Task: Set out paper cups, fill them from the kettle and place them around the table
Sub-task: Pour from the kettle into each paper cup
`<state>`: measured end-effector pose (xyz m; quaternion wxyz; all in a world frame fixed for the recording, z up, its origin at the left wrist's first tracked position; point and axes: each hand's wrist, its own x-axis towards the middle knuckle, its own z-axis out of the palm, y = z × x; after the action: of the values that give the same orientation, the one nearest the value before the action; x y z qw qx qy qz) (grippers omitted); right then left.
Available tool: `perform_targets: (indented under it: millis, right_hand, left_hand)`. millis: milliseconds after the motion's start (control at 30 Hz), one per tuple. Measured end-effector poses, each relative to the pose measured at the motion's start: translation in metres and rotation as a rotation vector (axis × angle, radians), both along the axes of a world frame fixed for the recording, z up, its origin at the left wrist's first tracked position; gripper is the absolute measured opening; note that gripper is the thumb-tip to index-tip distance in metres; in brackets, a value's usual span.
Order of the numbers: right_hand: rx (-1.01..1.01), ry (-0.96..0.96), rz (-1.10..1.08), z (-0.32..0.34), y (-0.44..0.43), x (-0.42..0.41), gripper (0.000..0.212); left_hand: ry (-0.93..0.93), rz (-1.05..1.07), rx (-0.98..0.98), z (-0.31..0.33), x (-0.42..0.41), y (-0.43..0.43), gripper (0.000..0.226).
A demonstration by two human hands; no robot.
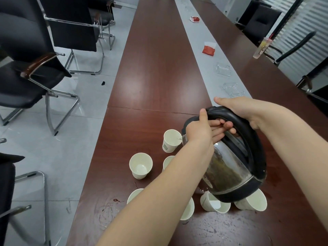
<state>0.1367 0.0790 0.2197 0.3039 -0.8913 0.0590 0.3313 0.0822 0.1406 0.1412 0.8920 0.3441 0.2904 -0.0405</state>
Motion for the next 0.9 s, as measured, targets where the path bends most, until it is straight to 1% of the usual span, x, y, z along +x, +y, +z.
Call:
perform_targets:
  millis: [400, 900]
  right_hand:
    - [-0.023, -0.012, 0.018, 0.0000, 0.0036, 0.0028, 0.062]
    - [0.033, 0.005, -0.008, -0.0054, -0.0015, 0.0044, 0.063]
  left_hand:
    - [0.023, 0.016, -0.021, -0.0008, 0.0017, 0.0027, 0.053]
    - [0.008, -0.007, 0.023, -0.0004, 0.0026, 0.0018, 0.056]
